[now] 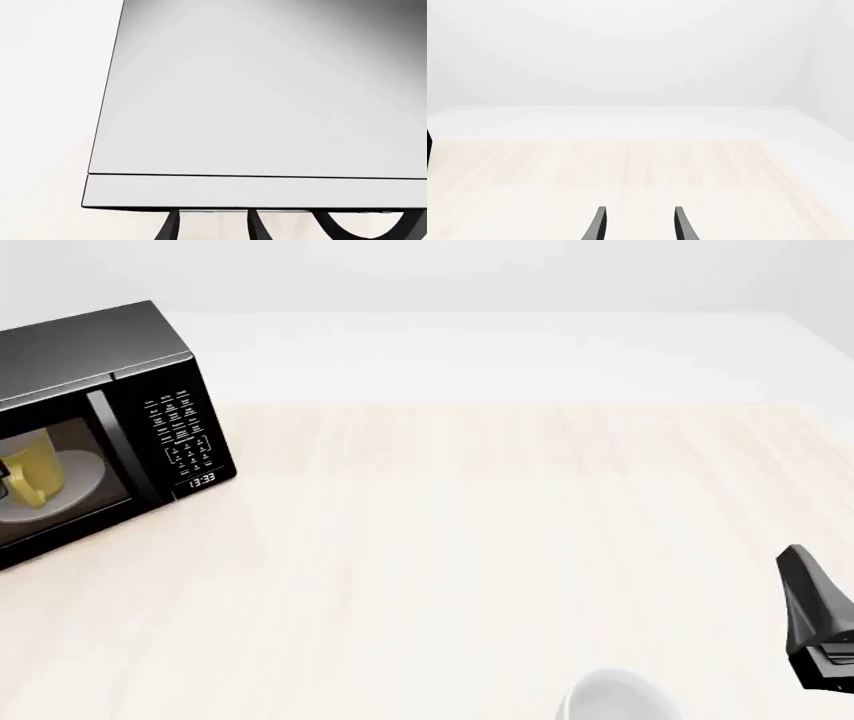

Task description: Put the yellow and white mug in the microwave and close it.

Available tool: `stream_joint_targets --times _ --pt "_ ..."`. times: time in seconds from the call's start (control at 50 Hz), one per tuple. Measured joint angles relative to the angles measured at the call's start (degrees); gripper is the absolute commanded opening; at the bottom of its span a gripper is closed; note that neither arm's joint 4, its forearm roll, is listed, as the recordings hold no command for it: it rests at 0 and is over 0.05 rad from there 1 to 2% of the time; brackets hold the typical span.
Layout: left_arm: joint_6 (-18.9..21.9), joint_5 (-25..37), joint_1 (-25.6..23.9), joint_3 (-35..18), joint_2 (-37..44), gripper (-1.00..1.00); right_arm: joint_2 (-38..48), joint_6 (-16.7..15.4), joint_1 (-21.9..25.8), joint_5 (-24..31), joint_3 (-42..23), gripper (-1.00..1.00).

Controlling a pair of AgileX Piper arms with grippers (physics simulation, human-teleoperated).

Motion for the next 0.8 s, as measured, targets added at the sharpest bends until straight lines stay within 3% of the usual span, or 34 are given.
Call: stream_joint_targets --times 0.34,0.8 --pt "-0.16 -0.45 -0.12 0.47 -0.70 1.00 0.00 0.00 0.00 0.00 0.00 1.00" --pt "0.18 1.21 -0.59 5.80 -10.54 1.00 0.00 0.00 0.00 0.00 0.00 1.00"
